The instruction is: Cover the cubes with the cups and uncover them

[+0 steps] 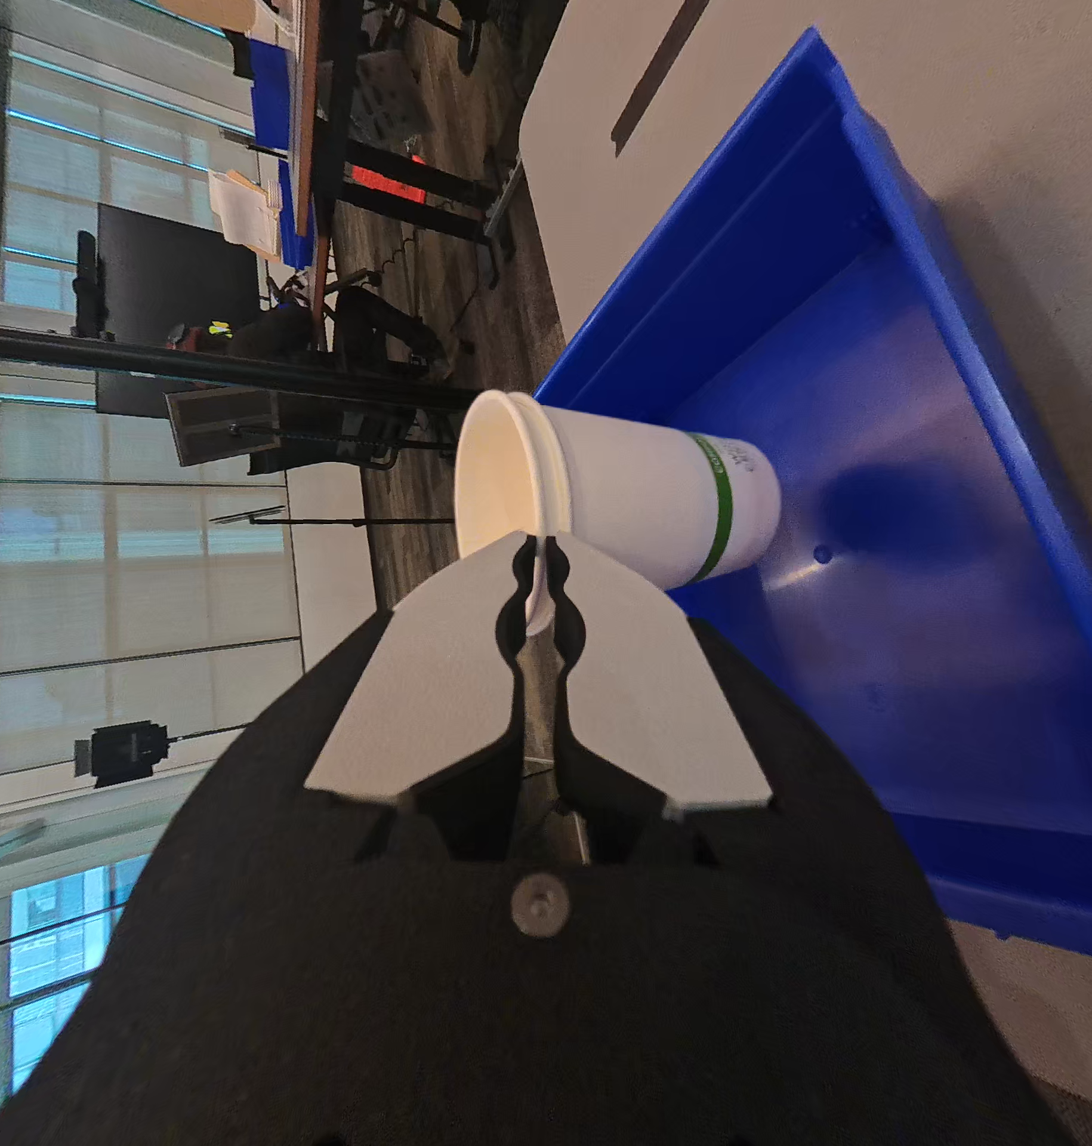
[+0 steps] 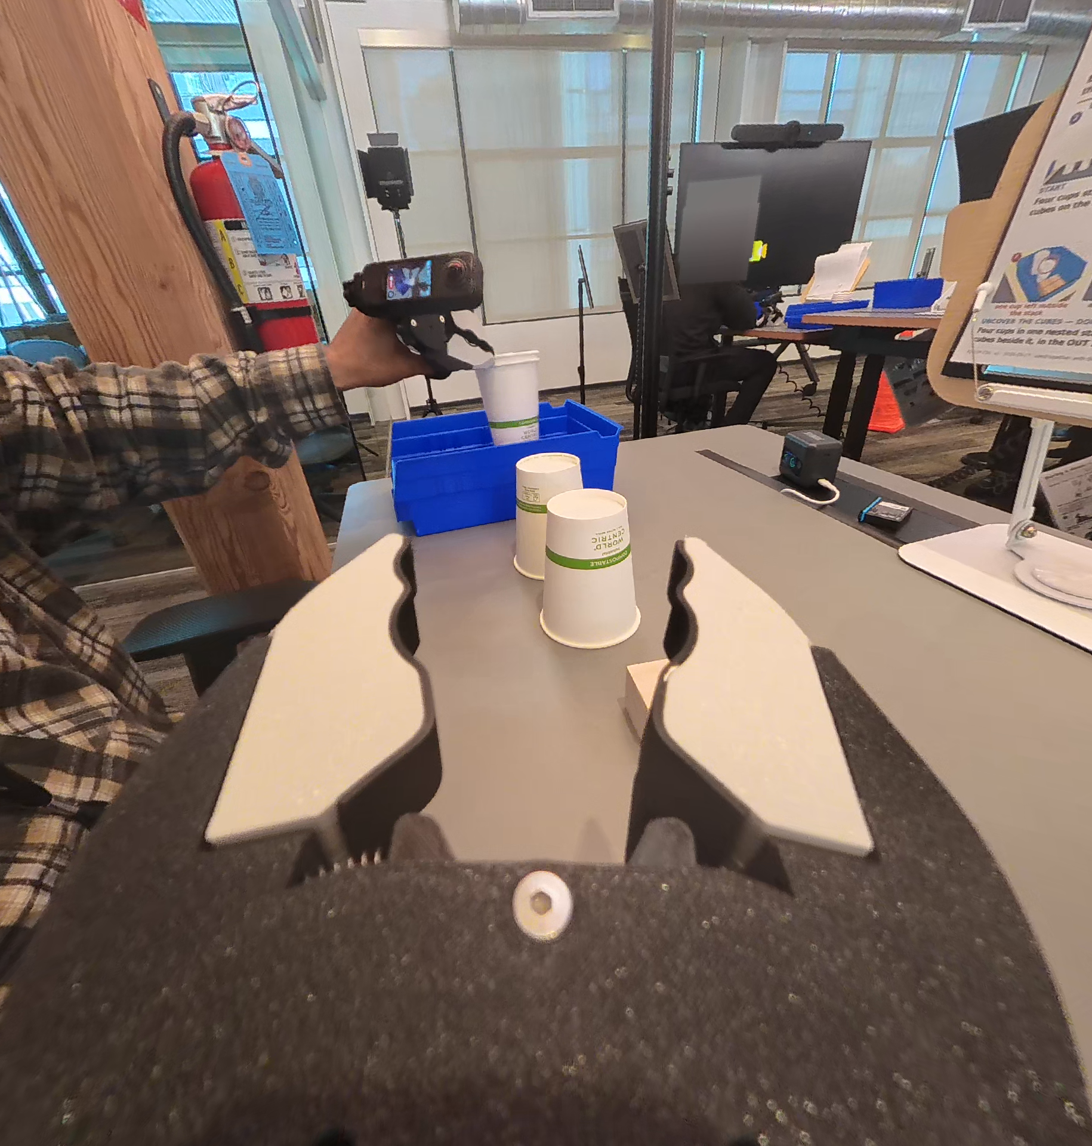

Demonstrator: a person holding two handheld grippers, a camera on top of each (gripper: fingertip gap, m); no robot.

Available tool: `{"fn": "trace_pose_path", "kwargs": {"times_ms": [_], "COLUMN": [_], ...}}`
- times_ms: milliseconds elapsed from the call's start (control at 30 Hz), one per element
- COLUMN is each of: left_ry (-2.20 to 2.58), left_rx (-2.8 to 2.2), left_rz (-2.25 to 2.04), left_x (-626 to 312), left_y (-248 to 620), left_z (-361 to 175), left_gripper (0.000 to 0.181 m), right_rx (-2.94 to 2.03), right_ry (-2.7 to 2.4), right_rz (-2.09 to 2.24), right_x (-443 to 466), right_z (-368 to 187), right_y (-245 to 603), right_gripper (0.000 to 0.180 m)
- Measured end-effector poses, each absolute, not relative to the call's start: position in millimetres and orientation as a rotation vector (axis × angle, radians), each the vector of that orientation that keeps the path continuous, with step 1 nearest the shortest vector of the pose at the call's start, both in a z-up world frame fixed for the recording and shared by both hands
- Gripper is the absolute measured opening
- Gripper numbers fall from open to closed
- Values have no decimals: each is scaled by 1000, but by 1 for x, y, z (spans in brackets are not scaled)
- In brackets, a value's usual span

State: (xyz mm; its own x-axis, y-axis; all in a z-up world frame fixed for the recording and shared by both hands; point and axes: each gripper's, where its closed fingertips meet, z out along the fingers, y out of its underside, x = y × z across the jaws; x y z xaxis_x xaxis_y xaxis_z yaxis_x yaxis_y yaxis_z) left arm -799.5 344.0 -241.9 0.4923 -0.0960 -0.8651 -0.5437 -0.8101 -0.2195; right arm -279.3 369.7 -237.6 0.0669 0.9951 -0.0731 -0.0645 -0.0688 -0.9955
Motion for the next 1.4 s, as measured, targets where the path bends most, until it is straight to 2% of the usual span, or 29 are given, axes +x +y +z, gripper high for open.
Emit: {"fn": "trace_pose_path", "kwargs": {"times_ms": [267, 533, 967, 1400], "left_ry": [526, 514, 574, 609], "left_rx": [-2224, -2153, -2279, -2131], "left_rz": [1284, 1329, 1249, 1461], "left_x": [-801, -798, -794, -799], "left_y": [345, 345, 339, 334], "left_z": [-250, -221, -243, -231], "left_gripper": [2, 2, 2, 2], "right_rx": [-1248, -1260, -1275, -1288], "right_ry": [-1090, -1100, -1137, -1152], "right_rz": [1240, 1250, 1268, 1276], "right_x": [-282, -287, -297, -304], "right_z": [-240, -244, -252, -258], "right_y": [368, 368, 364, 363], "right_gripper": [78, 78, 78, 78]}}
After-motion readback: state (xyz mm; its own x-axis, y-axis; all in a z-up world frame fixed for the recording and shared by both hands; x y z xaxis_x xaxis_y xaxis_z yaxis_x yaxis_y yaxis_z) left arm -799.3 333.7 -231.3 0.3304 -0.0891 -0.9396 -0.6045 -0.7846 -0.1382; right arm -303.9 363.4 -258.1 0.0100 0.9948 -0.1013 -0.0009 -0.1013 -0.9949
